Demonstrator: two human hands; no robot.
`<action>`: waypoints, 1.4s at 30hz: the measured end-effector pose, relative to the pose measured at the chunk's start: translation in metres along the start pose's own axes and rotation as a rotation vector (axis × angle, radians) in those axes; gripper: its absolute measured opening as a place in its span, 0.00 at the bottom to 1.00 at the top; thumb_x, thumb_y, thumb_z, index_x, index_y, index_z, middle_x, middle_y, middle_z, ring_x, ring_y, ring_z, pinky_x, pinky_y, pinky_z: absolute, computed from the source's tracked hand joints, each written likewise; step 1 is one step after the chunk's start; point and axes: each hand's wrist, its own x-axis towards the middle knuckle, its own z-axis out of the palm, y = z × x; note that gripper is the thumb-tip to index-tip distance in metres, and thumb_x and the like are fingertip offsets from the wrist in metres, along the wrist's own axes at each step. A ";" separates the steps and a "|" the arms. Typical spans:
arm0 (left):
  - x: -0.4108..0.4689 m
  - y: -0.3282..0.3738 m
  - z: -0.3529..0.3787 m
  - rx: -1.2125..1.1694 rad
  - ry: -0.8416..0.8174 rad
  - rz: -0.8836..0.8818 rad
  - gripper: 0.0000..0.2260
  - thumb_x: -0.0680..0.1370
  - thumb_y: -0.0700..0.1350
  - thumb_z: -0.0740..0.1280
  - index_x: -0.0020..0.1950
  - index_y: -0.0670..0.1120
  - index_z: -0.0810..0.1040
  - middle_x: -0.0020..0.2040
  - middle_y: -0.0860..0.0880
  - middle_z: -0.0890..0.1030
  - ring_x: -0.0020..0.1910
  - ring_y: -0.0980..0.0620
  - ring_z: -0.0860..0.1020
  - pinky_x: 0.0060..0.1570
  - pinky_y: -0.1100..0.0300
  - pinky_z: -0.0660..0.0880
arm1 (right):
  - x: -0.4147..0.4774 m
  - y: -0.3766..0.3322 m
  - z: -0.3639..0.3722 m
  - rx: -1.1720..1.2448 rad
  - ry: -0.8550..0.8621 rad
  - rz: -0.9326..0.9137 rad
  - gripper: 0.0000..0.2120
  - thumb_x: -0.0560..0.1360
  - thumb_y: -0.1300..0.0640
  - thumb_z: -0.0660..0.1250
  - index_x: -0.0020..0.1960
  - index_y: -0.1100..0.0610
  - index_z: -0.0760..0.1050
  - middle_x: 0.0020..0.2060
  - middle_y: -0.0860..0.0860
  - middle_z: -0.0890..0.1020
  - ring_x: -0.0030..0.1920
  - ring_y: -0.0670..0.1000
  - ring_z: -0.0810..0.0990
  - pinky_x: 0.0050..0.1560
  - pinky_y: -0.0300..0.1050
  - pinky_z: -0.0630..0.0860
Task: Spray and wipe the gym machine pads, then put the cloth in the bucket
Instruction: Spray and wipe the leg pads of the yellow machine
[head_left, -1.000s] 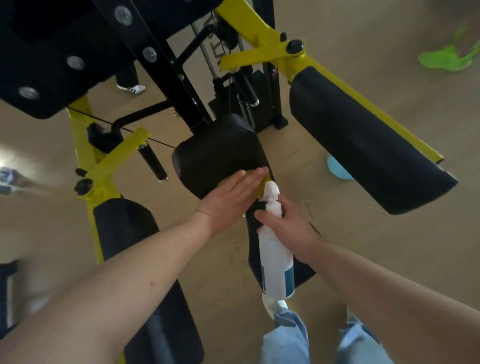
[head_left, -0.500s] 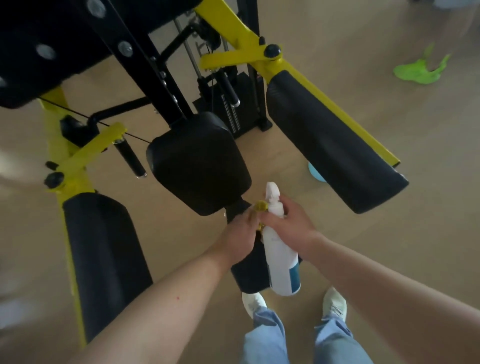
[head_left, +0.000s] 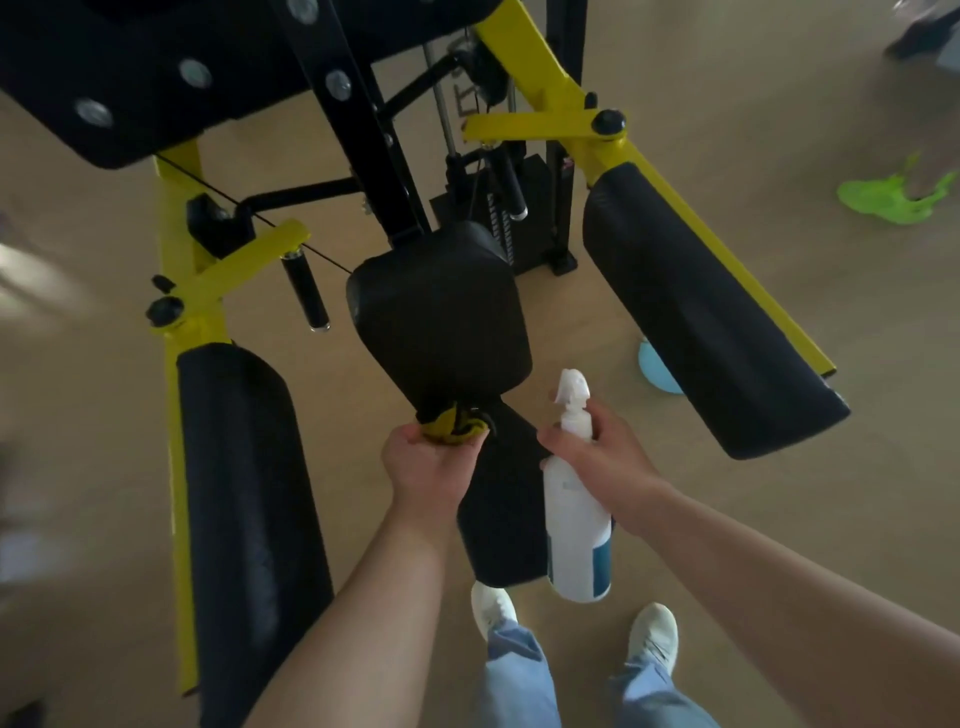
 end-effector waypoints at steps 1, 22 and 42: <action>0.004 -0.001 -0.002 -0.021 -0.020 -0.017 0.22 0.77 0.41 0.57 0.69 0.35 0.74 0.67 0.34 0.77 0.69 0.30 0.73 0.72 0.33 0.65 | 0.001 0.001 0.000 0.001 0.001 0.002 0.15 0.77 0.44 0.73 0.60 0.37 0.71 0.51 0.49 0.84 0.51 0.54 0.85 0.53 0.55 0.81; 0.014 -0.009 -0.012 -0.118 0.063 0.009 0.18 0.75 0.41 0.61 0.62 0.38 0.79 0.61 0.38 0.81 0.64 0.39 0.79 0.69 0.48 0.73 | 0.017 0.009 0.003 -0.030 -0.004 -0.002 0.21 0.67 0.38 0.74 0.58 0.37 0.76 0.47 0.51 0.86 0.49 0.55 0.87 0.55 0.62 0.84; 0.034 -0.027 0.003 0.820 0.434 -0.054 0.24 0.78 0.52 0.70 0.72 0.43 0.73 0.67 0.43 0.77 0.68 0.41 0.76 0.58 0.51 0.78 | 0.006 0.005 -0.003 -0.090 -0.012 -0.014 0.18 0.76 0.45 0.73 0.63 0.38 0.73 0.49 0.50 0.85 0.49 0.53 0.86 0.46 0.49 0.81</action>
